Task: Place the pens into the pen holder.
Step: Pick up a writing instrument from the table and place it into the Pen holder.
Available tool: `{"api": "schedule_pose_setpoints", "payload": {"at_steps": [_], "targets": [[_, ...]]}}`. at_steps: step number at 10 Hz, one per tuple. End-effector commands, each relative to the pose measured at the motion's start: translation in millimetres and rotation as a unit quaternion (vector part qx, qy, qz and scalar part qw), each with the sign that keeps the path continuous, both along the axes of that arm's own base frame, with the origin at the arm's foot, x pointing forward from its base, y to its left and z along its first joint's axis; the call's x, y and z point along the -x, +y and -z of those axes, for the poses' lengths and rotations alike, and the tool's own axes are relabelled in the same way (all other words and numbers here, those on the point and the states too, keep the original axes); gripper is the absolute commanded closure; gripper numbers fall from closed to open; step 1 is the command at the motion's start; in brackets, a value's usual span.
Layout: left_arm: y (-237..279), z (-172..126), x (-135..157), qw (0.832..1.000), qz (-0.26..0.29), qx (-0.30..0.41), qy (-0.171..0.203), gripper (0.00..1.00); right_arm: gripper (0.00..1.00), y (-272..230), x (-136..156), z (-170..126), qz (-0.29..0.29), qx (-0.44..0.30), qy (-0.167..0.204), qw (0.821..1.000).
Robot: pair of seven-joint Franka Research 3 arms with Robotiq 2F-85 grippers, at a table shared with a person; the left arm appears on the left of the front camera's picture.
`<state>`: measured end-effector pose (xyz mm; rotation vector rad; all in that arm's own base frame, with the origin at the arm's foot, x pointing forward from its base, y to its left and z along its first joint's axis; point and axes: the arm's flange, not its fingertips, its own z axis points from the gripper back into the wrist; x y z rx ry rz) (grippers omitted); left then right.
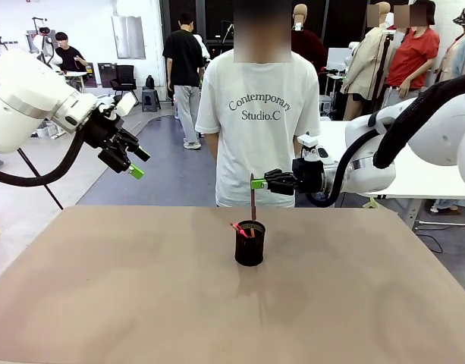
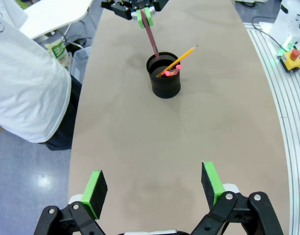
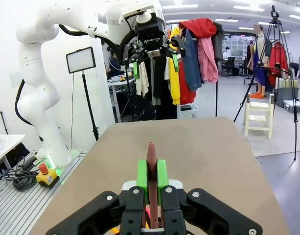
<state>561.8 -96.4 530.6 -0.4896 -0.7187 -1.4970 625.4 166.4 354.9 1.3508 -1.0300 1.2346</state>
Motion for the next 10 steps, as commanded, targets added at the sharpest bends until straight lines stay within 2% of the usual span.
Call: {"api": "schedule_pose_setpoints", "payload": {"at_steps": [1,6,10], "targets": [[1.2,-1.3,0.2,1.000,-0.002,0.000,-0.001,0.00,0.94,1.0,-7.2,3.6,0.000,0.009,0.009,1.000],[1.2,-1.3,0.2,1.000,-0.002,0.000,-0.001,0.00,0.01,-2.9,-6.2,-0.7,-0.006,0.007,0.011,1.000],[1.2,-1.3,0.2,1.000,-0.002,0.000,-0.001,0.00,0.00,-14.2,3.2,-19.4,-0.017,0.028,0.000,0.999]]}}
